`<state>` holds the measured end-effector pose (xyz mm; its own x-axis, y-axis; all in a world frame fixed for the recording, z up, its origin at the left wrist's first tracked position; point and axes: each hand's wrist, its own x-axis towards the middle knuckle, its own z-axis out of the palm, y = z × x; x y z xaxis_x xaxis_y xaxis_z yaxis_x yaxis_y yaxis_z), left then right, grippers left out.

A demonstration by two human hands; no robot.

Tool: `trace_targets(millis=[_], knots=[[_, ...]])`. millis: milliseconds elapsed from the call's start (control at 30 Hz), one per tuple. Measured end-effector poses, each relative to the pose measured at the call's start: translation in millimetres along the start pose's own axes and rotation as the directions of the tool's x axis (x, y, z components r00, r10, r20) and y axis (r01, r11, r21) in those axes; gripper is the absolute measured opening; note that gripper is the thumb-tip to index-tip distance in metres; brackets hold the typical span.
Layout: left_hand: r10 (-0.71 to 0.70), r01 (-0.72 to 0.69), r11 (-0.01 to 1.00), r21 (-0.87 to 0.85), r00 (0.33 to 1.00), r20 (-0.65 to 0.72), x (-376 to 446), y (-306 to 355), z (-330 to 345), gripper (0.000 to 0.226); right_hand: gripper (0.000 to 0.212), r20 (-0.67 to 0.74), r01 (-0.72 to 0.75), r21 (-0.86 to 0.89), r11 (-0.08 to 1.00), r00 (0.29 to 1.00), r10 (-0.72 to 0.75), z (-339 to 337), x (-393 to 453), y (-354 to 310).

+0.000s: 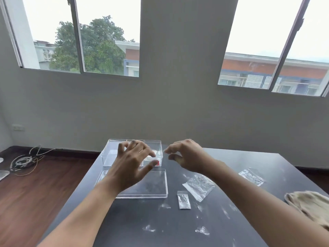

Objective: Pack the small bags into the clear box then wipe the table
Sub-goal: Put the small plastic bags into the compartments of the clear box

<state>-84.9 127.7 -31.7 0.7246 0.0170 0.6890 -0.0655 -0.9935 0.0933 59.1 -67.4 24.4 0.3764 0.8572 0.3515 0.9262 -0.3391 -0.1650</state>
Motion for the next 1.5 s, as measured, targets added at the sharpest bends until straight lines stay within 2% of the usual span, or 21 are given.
trace_targets(millis=[100,233,333,433,533,800,1000,1067,1167,1267,1367,1500], knots=[[0.161,-0.154,0.984,-0.085,0.982,0.094,0,25,3,0.028,0.021,0.017,-0.096,0.035,0.995,0.995,0.096,-10,-36,4],[0.322,-0.29,0.945,-0.153,0.91,0.262,-3,57,4,0.045,0.015,0.085,-0.205,0.099,0.974,0.977,0.196,-16,-78,6],[0.322,-0.281,0.943,-0.177,0.902,0.288,-2,70,5,0.052,0.02,0.188,-0.288,0.086,0.954,0.945,0.268,-21,-99,1],[0.293,-0.264,0.955,-0.133,0.902,0.316,-4,74,9,0.058,0.024,0.277,-0.314,0.127,0.941,0.922,0.27,-24,-109,-4],[0.256,-0.235,0.967,-0.101,0.908,0.333,-4,74,14,0.061,0.027,0.271,-0.3,0.124,0.946,0.927,0.258,-25,-110,-4],[0.232,-0.152,0.96,-0.236,0.902,0.364,-8,70,27,0.041,0.019,0.268,-0.266,0.015,0.964,0.93,0.253,-22,-101,-7],[0.232,-0.148,0.957,-0.247,0.906,0.355,-6,71,29,0.024,0.017,0.291,-0.234,-0.084,0.968,0.924,0.249,-19,-94,-14],[0.245,-0.169,0.957,-0.236,0.907,0.342,-5,73,29,0.021,0.017,0.288,-0.247,-0.092,0.965,0.921,0.263,-18,-92,-12],[0.267,-0.211,0.957,-0.201,0.91,0.318,-6,70,28,0.019,0.027,0.269,-0.253,-0.095,0.963,0.925,0.269,-15,-93,-9],[0.241,-0.188,0.96,-0.209,0.933,0.266,-6,62,22,0.019,0.026,0.228,-0.252,-0.085,0.964,0.937,0.265,-12,-95,-7],[0.19,-0.152,0.964,-0.22,0.968,0.163,-1,52,12,0.013,0.022,0.15,-0.29,0.006,0.957,0.946,0.286,-10,-97,-5],[0.051,-0.046,0.984,-0.171,0.998,0.022,9,25,-6,0.008,0.02,0.055,-0.352,0.228,0.908,0.936,0.349,-9,-96,1]])
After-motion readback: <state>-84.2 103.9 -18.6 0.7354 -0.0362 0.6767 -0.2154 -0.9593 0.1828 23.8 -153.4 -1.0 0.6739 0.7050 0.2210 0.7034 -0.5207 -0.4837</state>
